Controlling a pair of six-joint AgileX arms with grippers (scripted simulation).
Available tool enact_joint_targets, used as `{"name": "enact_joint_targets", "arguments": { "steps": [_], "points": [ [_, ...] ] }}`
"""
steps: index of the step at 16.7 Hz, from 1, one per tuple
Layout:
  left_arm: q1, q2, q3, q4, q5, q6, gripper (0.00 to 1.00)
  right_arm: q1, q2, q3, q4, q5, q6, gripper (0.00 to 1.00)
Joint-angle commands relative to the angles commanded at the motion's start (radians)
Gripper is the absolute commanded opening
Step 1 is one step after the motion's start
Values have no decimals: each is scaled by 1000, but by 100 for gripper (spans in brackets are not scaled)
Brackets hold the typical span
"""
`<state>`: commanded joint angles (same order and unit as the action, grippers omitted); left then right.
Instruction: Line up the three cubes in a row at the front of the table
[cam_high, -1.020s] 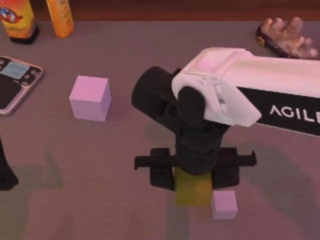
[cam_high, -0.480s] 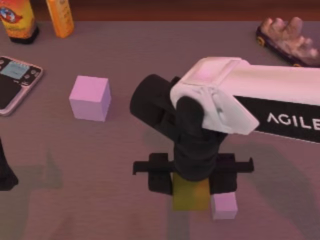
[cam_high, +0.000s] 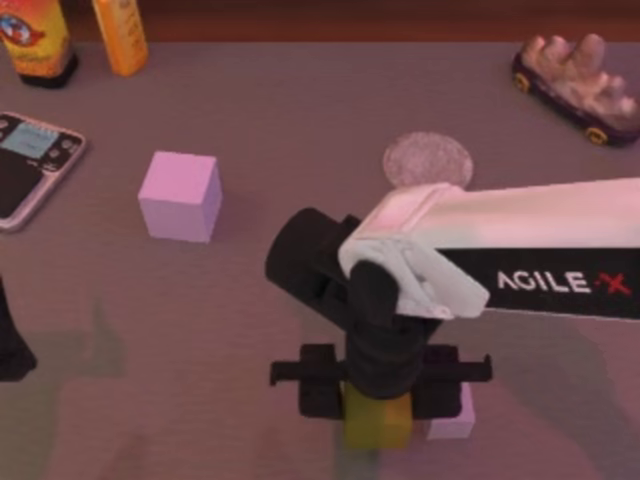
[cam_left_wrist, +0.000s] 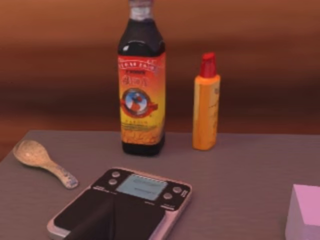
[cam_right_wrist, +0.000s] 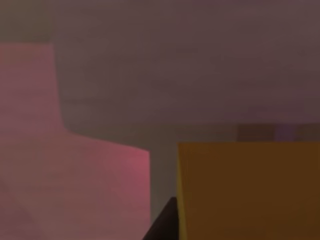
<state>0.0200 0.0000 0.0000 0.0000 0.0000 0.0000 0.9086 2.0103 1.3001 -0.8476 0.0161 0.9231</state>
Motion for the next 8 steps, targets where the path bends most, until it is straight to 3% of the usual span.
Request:
{"name": "enact_joint_targets", "arguments": {
  "steps": [2,8],
  "points": [
    [0,0,0,0,0,0,100,0,0,0,0,0,0,0],
    [0,0,0,0,0,0,100,0,0,0,0,0,0,45]
  ]
}}
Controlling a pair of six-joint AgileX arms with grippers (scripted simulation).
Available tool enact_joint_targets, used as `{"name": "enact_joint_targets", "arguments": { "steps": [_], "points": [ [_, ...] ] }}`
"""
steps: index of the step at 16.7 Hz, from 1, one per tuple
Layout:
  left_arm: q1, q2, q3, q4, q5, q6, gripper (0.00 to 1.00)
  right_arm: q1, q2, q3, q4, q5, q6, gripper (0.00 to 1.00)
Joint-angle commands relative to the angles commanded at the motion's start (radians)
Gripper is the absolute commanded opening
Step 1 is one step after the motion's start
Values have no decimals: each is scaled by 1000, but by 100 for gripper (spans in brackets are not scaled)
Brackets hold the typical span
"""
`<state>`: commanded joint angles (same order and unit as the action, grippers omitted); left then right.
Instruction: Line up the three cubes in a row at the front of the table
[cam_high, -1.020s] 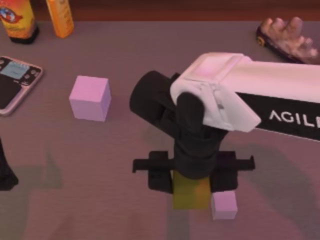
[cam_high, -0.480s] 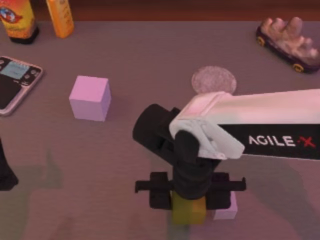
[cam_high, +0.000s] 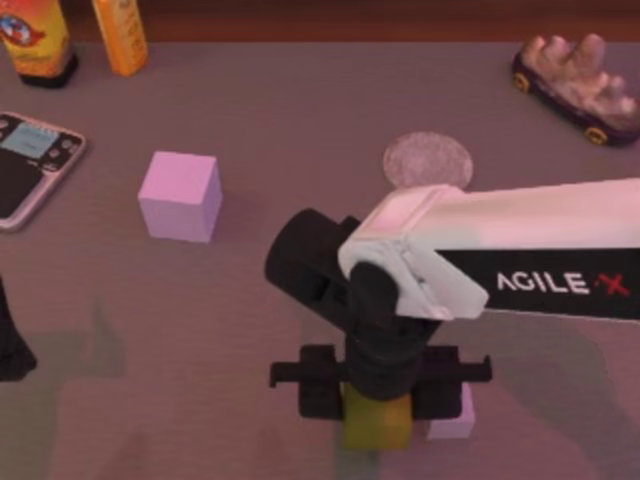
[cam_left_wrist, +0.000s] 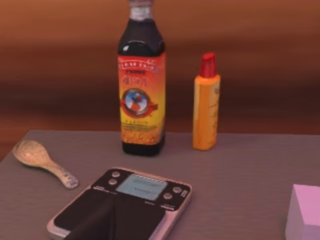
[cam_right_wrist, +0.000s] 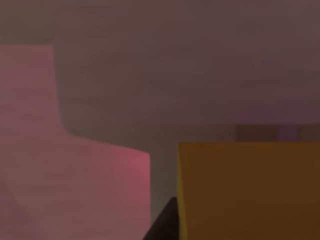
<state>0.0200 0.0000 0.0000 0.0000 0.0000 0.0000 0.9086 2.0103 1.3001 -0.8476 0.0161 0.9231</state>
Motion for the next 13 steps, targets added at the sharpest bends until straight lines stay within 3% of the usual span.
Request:
{"name": "enact_joint_targets", "arguments": {
  "steps": [7,13],
  "points": [
    [0,0,0,0,0,0,100,0,0,0,0,0,0,98],
    [0,0,0,0,0,0,100,0,0,0,0,0,0,100]
  ]
}}
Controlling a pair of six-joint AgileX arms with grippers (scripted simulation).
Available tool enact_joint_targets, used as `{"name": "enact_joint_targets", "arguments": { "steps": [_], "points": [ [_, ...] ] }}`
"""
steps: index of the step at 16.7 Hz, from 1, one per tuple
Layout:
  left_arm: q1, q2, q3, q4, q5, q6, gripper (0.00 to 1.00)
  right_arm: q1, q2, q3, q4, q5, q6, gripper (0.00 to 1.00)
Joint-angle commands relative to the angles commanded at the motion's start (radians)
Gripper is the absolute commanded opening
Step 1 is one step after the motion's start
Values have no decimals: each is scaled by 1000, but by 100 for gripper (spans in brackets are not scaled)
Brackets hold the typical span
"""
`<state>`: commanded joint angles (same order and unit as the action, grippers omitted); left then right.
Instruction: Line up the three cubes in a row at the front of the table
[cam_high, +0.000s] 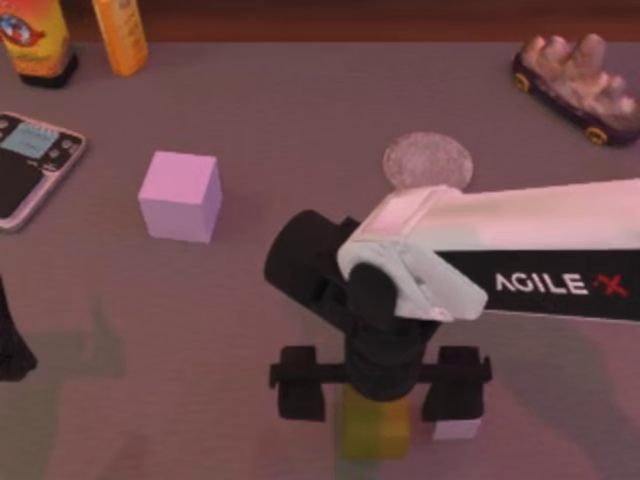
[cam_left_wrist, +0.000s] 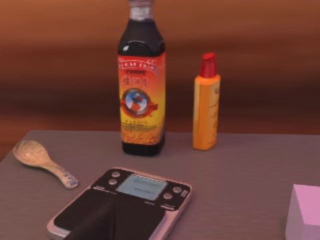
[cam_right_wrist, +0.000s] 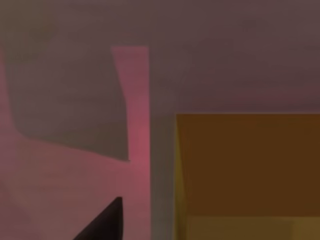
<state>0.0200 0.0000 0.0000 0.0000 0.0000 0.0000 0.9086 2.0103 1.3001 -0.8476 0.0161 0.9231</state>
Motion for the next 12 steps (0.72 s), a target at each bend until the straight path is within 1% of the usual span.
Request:
{"name": "enact_joint_targets", "arguments": {
  "steps": [5,10,12],
  "points": [
    [0,0,0,0,0,0,100,1,-6,15,-17,0,1,100],
    [0,0,0,0,0,0,100,7,-66,124,-199,-1,3,100],
    [0,0,0,0,0,0,100,9,-88,156,-247,-1,1,100]
  ]
}}
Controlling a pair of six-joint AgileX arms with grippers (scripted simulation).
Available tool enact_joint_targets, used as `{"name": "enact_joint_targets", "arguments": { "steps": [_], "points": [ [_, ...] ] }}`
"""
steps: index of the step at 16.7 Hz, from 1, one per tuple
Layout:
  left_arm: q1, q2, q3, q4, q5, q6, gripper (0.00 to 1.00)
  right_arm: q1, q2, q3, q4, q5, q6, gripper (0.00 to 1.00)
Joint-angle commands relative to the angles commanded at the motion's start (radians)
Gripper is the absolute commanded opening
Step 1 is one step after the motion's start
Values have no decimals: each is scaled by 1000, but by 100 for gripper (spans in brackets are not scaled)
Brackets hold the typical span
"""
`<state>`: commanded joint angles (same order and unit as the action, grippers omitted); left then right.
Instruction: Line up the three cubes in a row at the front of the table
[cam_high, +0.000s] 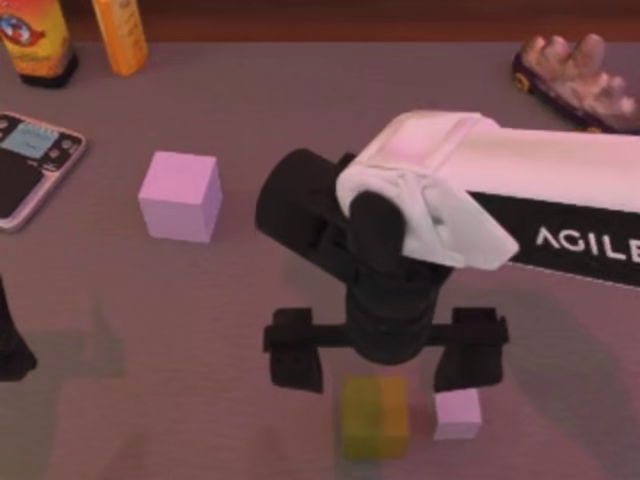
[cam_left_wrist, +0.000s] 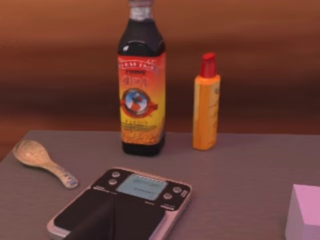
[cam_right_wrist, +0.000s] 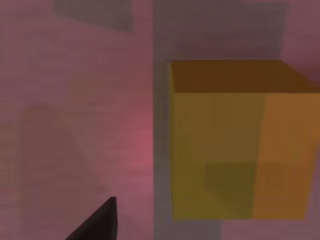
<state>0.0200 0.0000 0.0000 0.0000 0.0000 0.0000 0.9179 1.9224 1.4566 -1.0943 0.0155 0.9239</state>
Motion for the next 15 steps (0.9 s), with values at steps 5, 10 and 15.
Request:
{"name": "enact_joint_targets", "arguments": {
  "steps": [5,10,15],
  "points": [
    [0,0,0,0,0,0,100,-5,-2,4,-6,0,-1,100],
    [-43,138,140,-112,24,7,100,-55,-115,-75,64,28,-67,100],
    [-124,508,469,-400,58,15,100,-186,-391,-298,208,78,-219,100]
  ]
}}
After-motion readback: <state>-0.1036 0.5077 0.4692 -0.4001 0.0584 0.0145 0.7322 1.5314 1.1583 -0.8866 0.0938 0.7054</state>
